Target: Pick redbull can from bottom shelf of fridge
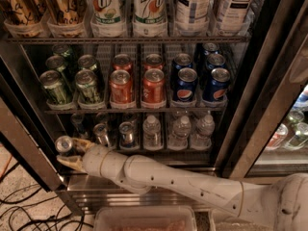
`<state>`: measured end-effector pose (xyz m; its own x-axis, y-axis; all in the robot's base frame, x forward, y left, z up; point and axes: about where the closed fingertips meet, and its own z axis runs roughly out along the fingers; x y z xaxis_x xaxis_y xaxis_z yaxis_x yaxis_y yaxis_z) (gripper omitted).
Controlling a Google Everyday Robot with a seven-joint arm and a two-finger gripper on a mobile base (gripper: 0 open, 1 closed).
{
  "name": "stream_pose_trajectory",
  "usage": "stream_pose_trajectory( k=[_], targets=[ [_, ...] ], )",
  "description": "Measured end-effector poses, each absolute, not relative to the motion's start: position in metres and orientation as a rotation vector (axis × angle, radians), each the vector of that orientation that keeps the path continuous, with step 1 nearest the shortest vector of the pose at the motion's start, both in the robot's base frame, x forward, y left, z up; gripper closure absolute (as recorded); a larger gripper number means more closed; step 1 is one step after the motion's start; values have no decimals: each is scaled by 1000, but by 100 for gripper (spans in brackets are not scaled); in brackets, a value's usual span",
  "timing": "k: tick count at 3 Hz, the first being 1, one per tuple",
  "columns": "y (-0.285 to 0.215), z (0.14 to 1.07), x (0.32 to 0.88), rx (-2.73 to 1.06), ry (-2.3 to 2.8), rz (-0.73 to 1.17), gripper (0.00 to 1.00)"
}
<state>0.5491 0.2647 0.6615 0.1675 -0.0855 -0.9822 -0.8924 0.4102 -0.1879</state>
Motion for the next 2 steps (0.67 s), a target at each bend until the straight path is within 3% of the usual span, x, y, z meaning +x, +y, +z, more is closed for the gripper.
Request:
stream_pose_trajectory(
  k=[2],
  targets=[
    [231, 650, 488, -1095, 1354, 951, 100]
  ],
)
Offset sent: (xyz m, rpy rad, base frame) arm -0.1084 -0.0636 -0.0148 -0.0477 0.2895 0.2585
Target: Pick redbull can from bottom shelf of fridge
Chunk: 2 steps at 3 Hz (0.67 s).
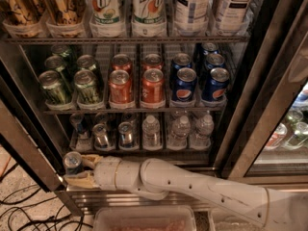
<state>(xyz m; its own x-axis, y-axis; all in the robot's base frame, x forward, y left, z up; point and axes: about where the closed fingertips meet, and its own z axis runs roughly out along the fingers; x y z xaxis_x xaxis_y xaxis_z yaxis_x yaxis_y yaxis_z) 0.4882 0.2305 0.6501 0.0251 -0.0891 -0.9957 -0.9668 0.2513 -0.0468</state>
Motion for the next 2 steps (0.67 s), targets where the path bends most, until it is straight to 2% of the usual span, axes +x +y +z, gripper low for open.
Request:
stream_pose_trajectory(
  k=[2],
  targets=[
    [181, 674, 413, -1105, 1543, 972, 100]
  ],
)
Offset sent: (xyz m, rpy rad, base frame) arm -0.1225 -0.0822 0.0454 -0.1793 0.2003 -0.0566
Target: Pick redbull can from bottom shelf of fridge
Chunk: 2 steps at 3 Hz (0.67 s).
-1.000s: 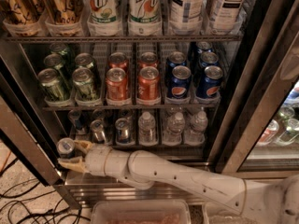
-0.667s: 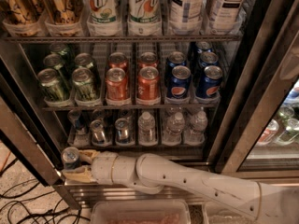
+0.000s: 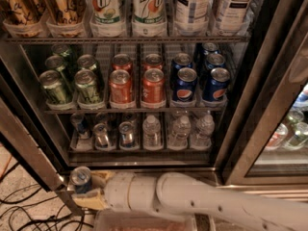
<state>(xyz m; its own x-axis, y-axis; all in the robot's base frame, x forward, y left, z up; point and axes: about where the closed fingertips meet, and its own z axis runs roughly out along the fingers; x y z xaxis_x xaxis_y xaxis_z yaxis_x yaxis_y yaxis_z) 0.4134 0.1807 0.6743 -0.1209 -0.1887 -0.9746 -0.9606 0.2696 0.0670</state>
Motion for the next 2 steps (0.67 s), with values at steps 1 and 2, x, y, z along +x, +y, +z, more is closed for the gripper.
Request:
stream_pose_trajectory(
  k=[1, 2],
  targets=[
    [163, 690, 379, -1097, 1615, 931, 100],
    [158, 691, 380, -1096, 1619, 912, 100]
  ],
)
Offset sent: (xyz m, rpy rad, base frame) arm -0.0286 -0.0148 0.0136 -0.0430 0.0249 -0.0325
